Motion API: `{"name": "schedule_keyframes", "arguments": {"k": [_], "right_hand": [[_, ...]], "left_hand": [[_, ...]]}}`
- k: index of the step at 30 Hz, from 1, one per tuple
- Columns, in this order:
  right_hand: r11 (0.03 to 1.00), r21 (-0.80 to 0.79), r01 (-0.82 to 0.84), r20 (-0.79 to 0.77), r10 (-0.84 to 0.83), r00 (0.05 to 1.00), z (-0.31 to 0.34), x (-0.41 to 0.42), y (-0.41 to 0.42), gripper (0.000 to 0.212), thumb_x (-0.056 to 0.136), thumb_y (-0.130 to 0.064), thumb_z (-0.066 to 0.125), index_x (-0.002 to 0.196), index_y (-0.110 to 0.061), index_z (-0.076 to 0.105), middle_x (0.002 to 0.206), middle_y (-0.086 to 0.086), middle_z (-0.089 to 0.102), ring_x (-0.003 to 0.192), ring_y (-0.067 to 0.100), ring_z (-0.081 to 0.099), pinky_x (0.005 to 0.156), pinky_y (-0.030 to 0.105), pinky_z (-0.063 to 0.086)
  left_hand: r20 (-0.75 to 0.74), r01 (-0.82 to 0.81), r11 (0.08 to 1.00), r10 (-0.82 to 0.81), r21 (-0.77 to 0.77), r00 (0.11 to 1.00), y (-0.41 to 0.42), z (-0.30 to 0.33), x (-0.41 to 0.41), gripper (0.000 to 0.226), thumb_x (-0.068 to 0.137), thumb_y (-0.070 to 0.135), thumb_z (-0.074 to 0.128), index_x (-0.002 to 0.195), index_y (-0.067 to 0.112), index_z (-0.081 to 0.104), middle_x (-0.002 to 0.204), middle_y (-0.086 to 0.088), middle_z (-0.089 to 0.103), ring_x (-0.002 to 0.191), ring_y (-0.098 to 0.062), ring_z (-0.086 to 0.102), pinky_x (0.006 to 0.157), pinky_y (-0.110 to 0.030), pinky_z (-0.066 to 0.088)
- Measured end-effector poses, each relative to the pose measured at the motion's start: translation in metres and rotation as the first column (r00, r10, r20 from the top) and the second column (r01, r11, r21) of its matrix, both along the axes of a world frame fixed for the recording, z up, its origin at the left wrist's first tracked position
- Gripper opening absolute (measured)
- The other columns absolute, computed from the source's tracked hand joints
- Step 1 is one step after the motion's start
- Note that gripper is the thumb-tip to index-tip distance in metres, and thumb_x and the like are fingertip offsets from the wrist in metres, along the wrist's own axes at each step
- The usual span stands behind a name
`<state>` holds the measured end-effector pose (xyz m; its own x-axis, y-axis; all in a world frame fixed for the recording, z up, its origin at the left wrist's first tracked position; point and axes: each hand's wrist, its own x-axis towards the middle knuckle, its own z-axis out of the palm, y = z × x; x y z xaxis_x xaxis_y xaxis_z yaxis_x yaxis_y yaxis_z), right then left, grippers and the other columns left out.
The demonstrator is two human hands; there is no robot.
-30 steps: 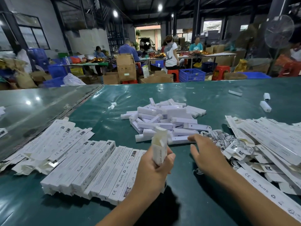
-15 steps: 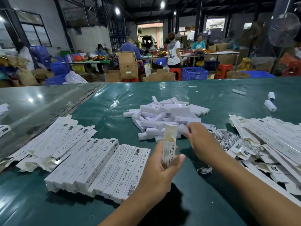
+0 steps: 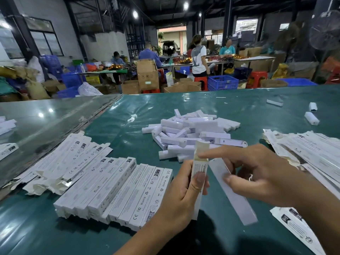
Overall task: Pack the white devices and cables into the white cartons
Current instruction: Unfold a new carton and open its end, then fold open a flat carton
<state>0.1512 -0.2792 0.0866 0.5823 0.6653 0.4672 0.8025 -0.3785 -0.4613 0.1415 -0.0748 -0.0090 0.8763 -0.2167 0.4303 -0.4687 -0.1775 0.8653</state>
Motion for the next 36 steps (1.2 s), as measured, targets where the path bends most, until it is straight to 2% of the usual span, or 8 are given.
{"name": "schedule_keyframes", "arguments": {"k": [3, 13, 16, 19, 21, 25, 29, 36], "right_hand": [[0.998, -0.008, 0.066, 0.029, -0.066, 0.997, 0.001, -0.001, 0.003, 0.043, 0.085, -0.018, 0.064, 0.121, -0.041, 0.063, 0.061, -0.011, 0.043, 0.051, 0.006, 0.041, 0.053, 0.009, 0.031], [0.991, 0.137, -0.006, -0.233, 0.038, 0.972, 0.001, -0.001, -0.003, 0.033, 0.086, -0.016, 0.062, 0.111, -0.036, 0.07, 0.058, -0.006, 0.042, 0.051, 0.008, 0.036, 0.051, 0.018, 0.031], [0.957, 0.29, -0.005, -0.216, 0.071, 0.974, 0.003, -0.002, -0.004, 0.035, 0.087, -0.014, 0.063, 0.114, -0.035, 0.071, 0.059, 0.0, 0.041, 0.049, 0.01, 0.038, 0.047, 0.019, 0.033], [0.78, 0.625, 0.024, -0.137, 0.079, 0.987, 0.01, -0.007, -0.001, 0.035, 0.086, -0.015, 0.067, 0.115, -0.033, 0.067, 0.064, 0.004, 0.057, 0.042, 0.024, 0.051, 0.043, 0.023, 0.045], [0.706, 0.708, -0.002, -0.049, 0.051, 0.998, 0.013, -0.012, 0.005, 0.035, 0.087, -0.016, 0.073, 0.116, -0.031, 0.06, 0.072, 0.003, 0.066, 0.046, 0.03, 0.061, 0.047, 0.028, 0.054], [0.71, 0.704, -0.035, 0.05, -0.001, 0.999, 0.009, -0.018, 0.015, 0.038, 0.09, -0.013, 0.071, 0.115, -0.032, 0.051, 0.084, 0.002, 0.069, 0.064, 0.021, 0.072, 0.056, 0.019, 0.056], [0.668, 0.744, -0.013, 0.071, -0.06, 0.996, 0.007, -0.018, 0.012, 0.039, 0.084, -0.015, 0.067, 0.114, -0.031, 0.049, 0.081, 0.01, 0.064, 0.056, 0.005, 0.067, 0.051, 0.008, 0.047], [0.747, 0.664, 0.032, 0.09, -0.123, 0.988, 0.0, -0.008, 0.005, 0.043, 0.081, 0.005, 0.066, 0.111, -0.021, 0.049, 0.082, -0.018, 0.064, 0.059, -0.005, 0.062, 0.055, 0.002, 0.045]], "left_hand": [[-0.004, 0.007, 1.0, -0.007, -0.014, 1.0, 0.0, 0.0, 0.0, 0.041, 0.1, 0.066, 0.037, 0.113, 0.032, 0.055, 0.088, 0.008, 0.062, 0.083, -0.014, 0.062, 0.082, -0.028, 0.05], [-0.02, 0.012, 0.998, -0.013, -0.065, 1.0, 0.003, 0.001, 0.001, 0.041, 0.1, 0.065, 0.039, 0.114, 0.031, 0.055, 0.091, 0.004, 0.062, 0.084, -0.019, 0.063, 0.086, -0.048, 0.052], [-0.031, 0.026, 0.998, -0.028, -0.059, 0.999, 0.002, 0.001, 0.001, 0.041, 0.099, 0.066, 0.041, 0.113, 0.031, 0.056, 0.09, 0.006, 0.062, 0.083, -0.017, 0.062, 0.084, -0.039, 0.052], [-0.038, 0.059, 0.998, -0.058, 0.004, 0.998, 0.001, 0.001, -0.004, 0.036, 0.1, 0.064, 0.04, 0.113, 0.033, 0.054, 0.09, 0.011, 0.063, 0.083, -0.008, 0.061, 0.081, -0.017, 0.045], [-0.035, 0.084, 0.996, -0.083, 0.022, 0.996, 0.0, 0.001, -0.006, 0.036, 0.101, 0.062, 0.04, 0.117, 0.033, 0.054, 0.09, 0.013, 0.064, 0.083, -0.005, 0.06, 0.079, -0.012, 0.043], [-0.021, 0.097, 0.995, -0.097, 0.01, 0.995, 0.0, 0.0, -0.006, 0.037, 0.1, 0.062, 0.042, 0.12, 0.033, 0.053, 0.092, 0.011, 0.065, 0.084, -0.008, 0.063, 0.082, -0.018, 0.046], [-0.049, 0.092, 0.996, -0.092, 0.0, 0.995, 0.002, 0.002, -0.005, 0.034, 0.101, 0.06, 0.042, 0.114, 0.031, 0.054, 0.093, 0.008, 0.065, 0.085, -0.011, 0.063, 0.084, -0.019, 0.046], [-0.047, 0.107, 0.994, -0.107, -0.002, 0.993, 0.001, 0.003, -0.007, 0.035, 0.101, 0.061, 0.041, 0.116, 0.033, 0.054, 0.093, 0.008, 0.065, 0.086, -0.009, 0.061, 0.082, -0.014, 0.044]]}}
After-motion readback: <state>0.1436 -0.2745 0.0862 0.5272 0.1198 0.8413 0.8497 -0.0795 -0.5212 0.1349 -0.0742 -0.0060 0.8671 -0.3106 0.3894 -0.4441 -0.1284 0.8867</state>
